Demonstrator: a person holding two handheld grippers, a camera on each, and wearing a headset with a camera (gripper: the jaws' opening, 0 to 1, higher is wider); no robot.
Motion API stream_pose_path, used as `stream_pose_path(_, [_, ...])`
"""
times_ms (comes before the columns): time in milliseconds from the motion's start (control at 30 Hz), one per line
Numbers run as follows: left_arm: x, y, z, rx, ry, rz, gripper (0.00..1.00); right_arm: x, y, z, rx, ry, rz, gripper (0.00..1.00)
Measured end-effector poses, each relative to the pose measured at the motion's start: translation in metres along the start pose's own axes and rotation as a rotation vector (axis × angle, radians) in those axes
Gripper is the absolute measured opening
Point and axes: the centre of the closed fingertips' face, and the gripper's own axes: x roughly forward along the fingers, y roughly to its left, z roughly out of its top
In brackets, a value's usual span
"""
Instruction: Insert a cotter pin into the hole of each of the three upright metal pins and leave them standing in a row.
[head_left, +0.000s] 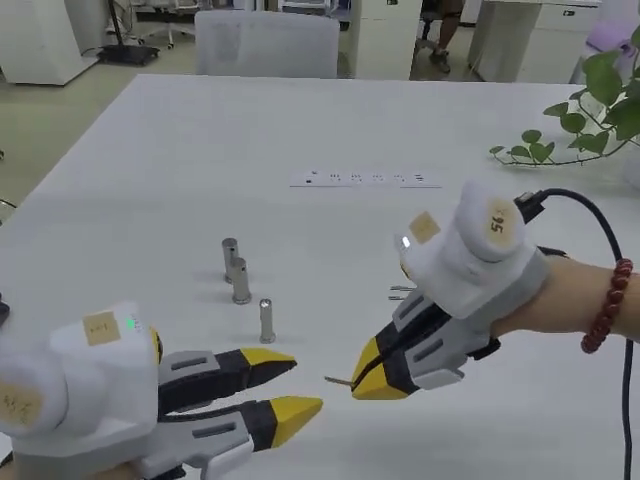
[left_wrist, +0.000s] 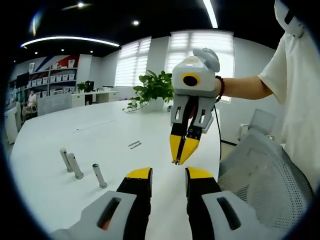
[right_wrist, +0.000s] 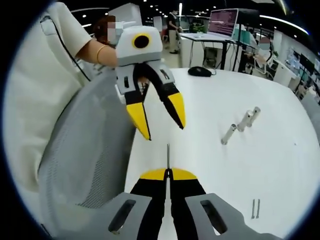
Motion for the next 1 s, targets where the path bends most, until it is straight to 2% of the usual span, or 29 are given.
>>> stream_pose_path(100, [-0.002, 0.009, -0.002, 0.001, 0.0, 0.035, 0.26, -0.001, -0.008, 0.001, 0.007, 0.003, -0.013, 0.03])
stream_pose_path(200, [-0.004, 0.025, -0.002, -0.008, -0.008, 0.091, 0.26, -0.002, -0.015, 0.003, 0.018, 0.011, -0.026, 0.03])
stream_pose_path(333, [-0.005, 0.041, -0.003, -0.015, -0.009, 0.136, 0.26, -0.001, -0.024, 0.002, 0.04, 0.021, -0.038, 0.03])
stream_pose_path(500, [-0.003, 0.055, -0.002, -0.016, -0.009, 0.179, 0.29, 0.001, -0.035, 0.003, 0.065, 0.033, -0.051, 0.03])
stream_pose_path(800, [0.006, 0.081, -0.012, 0.004, 0.022, 0.247, 0.32, 0.007, -0.054, 0.003, 0.099, 0.065, -0.066, 0.03])
stream_pose_path(1000, [0.012, 0.099, -0.021, 0.006, 0.052, 0.287, 0.31, 0.01, -0.067, 0.003, 0.157, 0.092, -0.08, 0.03])
